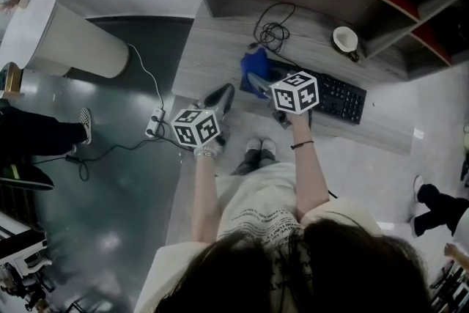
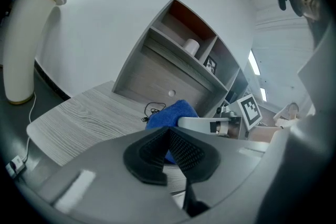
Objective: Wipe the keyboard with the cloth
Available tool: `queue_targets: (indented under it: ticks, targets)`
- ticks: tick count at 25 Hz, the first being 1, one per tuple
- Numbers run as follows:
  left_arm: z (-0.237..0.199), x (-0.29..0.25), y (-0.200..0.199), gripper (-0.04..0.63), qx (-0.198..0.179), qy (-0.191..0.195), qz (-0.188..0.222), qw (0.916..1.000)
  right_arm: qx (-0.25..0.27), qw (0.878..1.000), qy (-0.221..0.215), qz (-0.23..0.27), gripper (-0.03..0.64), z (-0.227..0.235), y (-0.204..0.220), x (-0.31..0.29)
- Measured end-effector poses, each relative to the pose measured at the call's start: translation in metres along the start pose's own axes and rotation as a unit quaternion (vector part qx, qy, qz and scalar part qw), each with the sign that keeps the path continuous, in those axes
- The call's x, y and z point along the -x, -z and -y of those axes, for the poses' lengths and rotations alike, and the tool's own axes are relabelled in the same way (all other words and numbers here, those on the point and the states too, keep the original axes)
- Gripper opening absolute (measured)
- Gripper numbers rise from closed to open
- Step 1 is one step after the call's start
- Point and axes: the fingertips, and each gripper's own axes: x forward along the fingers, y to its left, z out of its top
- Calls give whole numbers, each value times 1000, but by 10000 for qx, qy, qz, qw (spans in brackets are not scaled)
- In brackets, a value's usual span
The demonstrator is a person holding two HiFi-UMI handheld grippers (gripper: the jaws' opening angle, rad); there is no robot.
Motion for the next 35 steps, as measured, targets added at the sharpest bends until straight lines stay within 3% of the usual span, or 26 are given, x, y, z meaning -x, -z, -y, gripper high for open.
queue_targets:
  ticks: [17, 35]
  targets:
    - [0, 18, -18, 5, -133, -3, 280, 9995, -50, 9993, -237, 269, 58, -21, -15, -6]
    - [17, 22, -39, 5, -368, 230, 595, 9973, 196, 9932, -521, 1025, 58, -32, -47, 29]
